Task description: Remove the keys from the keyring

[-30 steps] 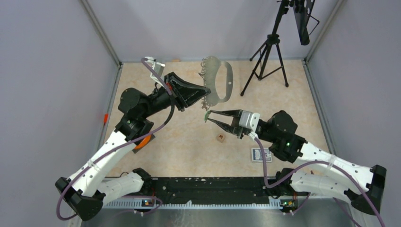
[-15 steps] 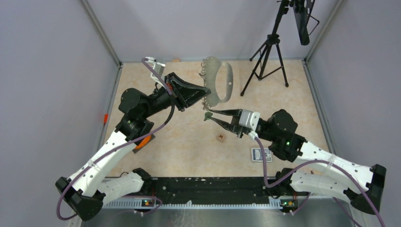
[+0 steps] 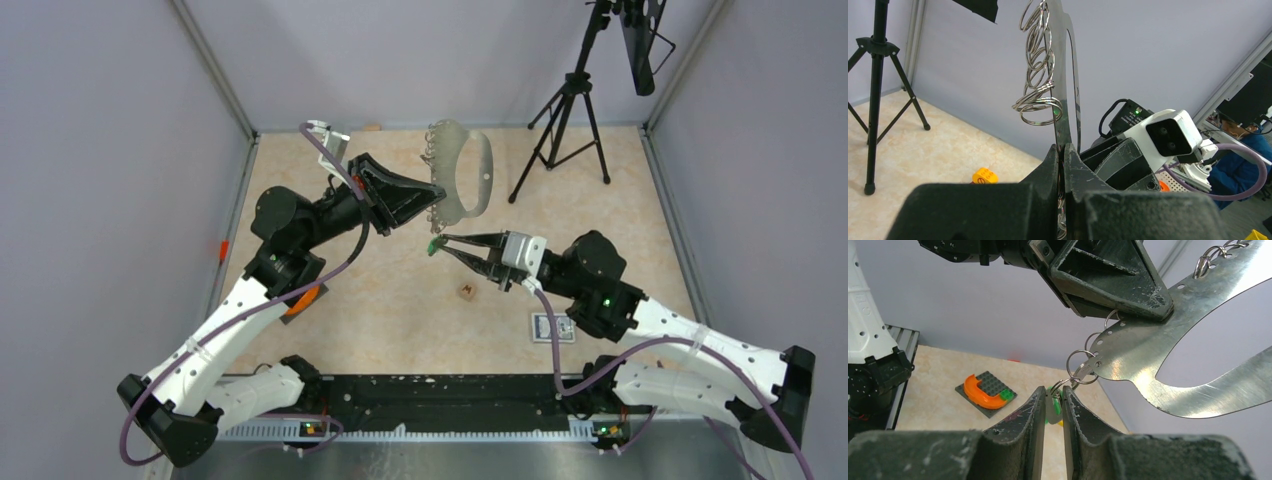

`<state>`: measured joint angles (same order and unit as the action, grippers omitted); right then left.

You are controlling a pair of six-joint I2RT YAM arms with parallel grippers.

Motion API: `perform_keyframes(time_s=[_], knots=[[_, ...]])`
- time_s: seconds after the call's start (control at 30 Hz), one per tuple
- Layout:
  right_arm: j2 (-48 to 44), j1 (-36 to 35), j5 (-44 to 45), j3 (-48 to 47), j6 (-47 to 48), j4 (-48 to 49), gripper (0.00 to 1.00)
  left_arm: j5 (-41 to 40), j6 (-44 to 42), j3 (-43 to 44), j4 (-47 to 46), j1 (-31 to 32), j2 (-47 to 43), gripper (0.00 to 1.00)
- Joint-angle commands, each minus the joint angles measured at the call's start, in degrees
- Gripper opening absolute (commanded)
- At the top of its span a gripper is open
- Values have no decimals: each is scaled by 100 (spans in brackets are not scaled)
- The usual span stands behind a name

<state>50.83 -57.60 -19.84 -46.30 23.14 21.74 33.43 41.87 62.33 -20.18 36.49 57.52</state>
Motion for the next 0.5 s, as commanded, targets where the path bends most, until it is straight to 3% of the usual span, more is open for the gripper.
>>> perform_keyframes(time_s=[0.0, 0.47], knots=[[33, 11, -117, -282, 68, 173, 18, 28, 22, -10, -439, 16, -98, 0], [81, 10, -168, -326, 77, 217, 16, 21, 32, -19, -450, 21, -82, 0]])
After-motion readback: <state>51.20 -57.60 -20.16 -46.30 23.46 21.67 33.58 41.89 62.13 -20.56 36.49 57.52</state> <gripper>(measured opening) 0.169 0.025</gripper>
